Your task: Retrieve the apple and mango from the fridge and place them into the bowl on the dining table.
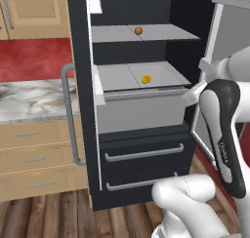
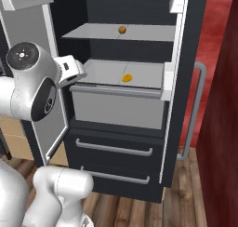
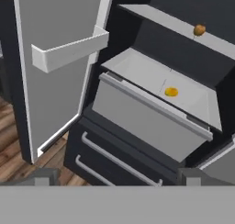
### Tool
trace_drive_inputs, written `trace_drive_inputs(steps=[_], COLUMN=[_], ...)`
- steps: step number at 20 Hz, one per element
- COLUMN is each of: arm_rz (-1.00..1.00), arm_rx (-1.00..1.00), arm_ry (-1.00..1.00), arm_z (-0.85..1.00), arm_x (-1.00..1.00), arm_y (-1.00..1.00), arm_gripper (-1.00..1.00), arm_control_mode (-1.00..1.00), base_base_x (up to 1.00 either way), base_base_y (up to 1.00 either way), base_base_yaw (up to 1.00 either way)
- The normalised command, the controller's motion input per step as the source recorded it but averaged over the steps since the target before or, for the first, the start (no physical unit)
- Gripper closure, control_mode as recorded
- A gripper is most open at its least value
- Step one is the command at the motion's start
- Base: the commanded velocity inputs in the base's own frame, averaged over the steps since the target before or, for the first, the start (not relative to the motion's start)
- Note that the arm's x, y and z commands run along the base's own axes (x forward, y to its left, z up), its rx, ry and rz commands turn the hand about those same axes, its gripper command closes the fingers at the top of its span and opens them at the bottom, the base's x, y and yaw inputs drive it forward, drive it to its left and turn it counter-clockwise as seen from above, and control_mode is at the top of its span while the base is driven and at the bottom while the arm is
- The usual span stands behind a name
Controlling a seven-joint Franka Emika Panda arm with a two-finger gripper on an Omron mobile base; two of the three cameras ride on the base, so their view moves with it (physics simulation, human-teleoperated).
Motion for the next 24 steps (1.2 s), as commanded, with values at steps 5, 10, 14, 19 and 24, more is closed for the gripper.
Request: trace_drive_inputs(steps=[5, 10, 14, 19, 24], arm_rz=[-0.12, -0.05, 0.00, 0.00, 0.00], arm_rx=[0.00, 0.00, 0.00, 0.00, 0.00], arm_ry=[0.00, -0.01, -0.02, 0.00, 0.00], arm_z=[-0.11, -0.12, -0.01, 0.00, 0.00], arm_x=[-0.51, -0.46, -0.18, 0.00, 0.00], arm_y=[0.01, -0.02, -0.04, 0.00, 0.00], arm_gripper=[-1.00, -1.00, -1.00, -1.00, -1.00], arm_control_mode=[-1.00, -1.00, 1.00, 1.00, 1.00], base_base_x=[0.00, 0.00, -0.10, 0.05, 0.51], base_base_y=[0.00, 0.00, -0.01, -0.01, 0.00], base_base_yaw=[0.00, 0.00, 0.00, 0.00, -0.03])
